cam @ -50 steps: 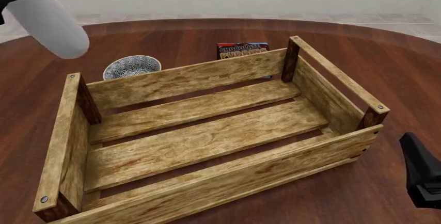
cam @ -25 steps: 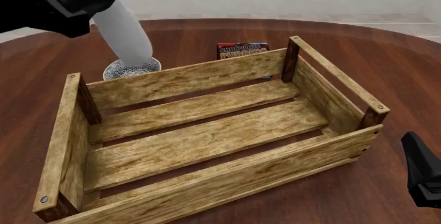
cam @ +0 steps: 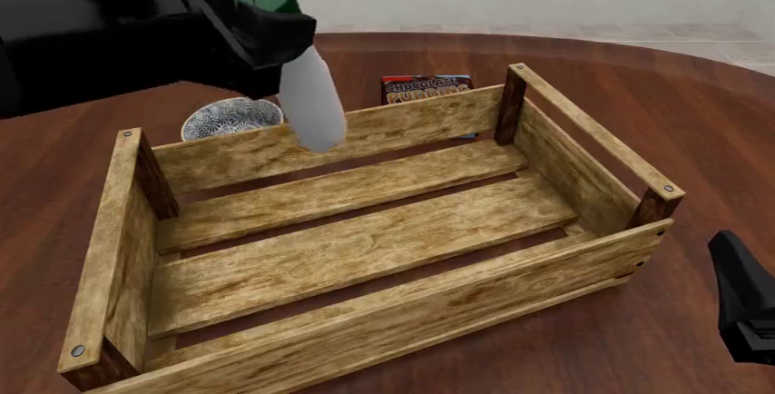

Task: Pick up the salad dressing and put it in the tray.

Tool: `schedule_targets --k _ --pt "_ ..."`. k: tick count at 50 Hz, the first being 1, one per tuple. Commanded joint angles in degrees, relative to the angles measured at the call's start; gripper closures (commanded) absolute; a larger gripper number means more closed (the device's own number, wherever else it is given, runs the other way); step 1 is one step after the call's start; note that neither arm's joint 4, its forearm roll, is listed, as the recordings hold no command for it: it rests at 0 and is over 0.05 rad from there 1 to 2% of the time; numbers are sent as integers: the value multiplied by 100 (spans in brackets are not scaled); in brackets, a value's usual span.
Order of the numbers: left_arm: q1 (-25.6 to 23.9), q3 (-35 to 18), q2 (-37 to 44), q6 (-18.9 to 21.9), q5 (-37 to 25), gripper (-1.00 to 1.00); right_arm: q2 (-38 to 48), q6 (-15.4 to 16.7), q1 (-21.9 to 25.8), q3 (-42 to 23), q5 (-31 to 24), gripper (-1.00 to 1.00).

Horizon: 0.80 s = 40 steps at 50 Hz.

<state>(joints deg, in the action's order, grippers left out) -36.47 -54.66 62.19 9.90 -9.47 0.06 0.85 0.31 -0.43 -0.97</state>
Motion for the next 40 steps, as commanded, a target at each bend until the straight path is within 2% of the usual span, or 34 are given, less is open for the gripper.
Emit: schedule_targets --k 1,40 --pt "-252 -92 471 -70 215 100 0 0 -10 -7 -2 -100" --pt "-256 12 1493 -128 545 100 1 -44 -8 21 14 -100"
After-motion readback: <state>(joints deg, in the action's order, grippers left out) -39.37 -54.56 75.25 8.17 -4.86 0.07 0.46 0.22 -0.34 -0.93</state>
